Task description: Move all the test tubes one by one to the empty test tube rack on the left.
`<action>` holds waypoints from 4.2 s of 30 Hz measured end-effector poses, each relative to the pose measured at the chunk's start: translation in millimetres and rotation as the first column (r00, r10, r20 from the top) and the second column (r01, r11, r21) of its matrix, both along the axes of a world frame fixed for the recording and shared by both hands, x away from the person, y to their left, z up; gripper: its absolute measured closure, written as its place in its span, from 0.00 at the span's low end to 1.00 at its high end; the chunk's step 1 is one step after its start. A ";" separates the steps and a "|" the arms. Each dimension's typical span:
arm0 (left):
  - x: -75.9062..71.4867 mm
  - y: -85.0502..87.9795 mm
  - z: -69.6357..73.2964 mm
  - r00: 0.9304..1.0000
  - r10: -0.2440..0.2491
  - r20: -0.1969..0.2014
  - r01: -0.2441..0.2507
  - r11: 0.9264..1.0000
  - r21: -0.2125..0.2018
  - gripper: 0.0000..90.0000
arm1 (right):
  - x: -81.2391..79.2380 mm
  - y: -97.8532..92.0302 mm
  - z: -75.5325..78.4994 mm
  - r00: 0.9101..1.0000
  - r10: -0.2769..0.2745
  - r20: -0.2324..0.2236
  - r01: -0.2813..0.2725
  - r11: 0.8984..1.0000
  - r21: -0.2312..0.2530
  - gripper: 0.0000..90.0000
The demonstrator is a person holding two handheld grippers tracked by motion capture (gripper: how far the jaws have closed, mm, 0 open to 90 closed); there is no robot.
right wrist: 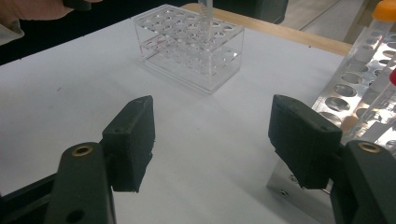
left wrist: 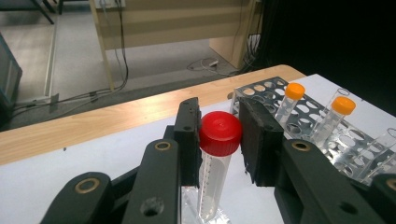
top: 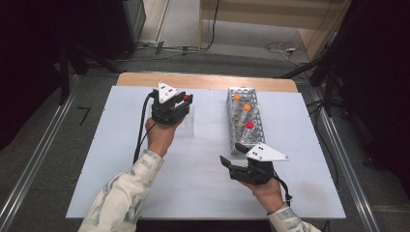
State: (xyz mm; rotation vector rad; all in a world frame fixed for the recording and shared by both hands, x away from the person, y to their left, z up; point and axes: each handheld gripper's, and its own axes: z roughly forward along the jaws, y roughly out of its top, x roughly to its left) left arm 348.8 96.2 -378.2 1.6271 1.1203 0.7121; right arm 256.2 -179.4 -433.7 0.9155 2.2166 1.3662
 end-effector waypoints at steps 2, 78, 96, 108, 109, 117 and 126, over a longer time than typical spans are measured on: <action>0.4 -2.3 -1.6 1.000 0.001 0.003 -0.001 1.000 0.003 0.78 | 0.3 0.0 -0.3 1.000 0.000 0.000 0.000 1.000 -0.002 0.34; -53.5 24.8 -43.9 0.998 -0.015 -0.064 0.014 1.000 -0.024 0.11 | 7.7 -18.1 -5.4 0.997 -0.080 -0.002 0.080 0.997 -0.015 0.34; -56.5 35.4 -50.5 0.996 0.007 -0.090 -0.010 0.999 -0.033 0.08 | 39.2 -41.5 -12.0 0.975 -0.223 0.005 0.223 0.975 -0.018 0.37; -57.8 44.4 -56.4 0.993 0.027 -0.112 -0.031 0.999 -0.033 0.06 | 60.9 -31.5 -23.1 0.964 -0.264 0.011 0.264 0.964 -0.038 0.53; -57.8 44.9 -56.6 0.993 0.028 -0.113 -0.032 0.999 -0.034 0.06 | 60.9 -31.5 -23.1 0.964 -0.264 0.011 0.264 0.964 -0.038 0.53; -57.9 44.1 -56.8 0.993 0.022 -0.118 -0.027 0.999 -0.040 0.06 | 67.5 -30.0 -25.1 0.957 -0.288 0.015 0.289 0.957 -0.016 0.63; -57.8 43.5 -57.2 0.992 0.018 -0.121 -0.023 0.999 -0.039 0.06 | 71.8 -28.6 -26.6 0.954 -0.301 0.017 0.301 0.954 -0.008 0.78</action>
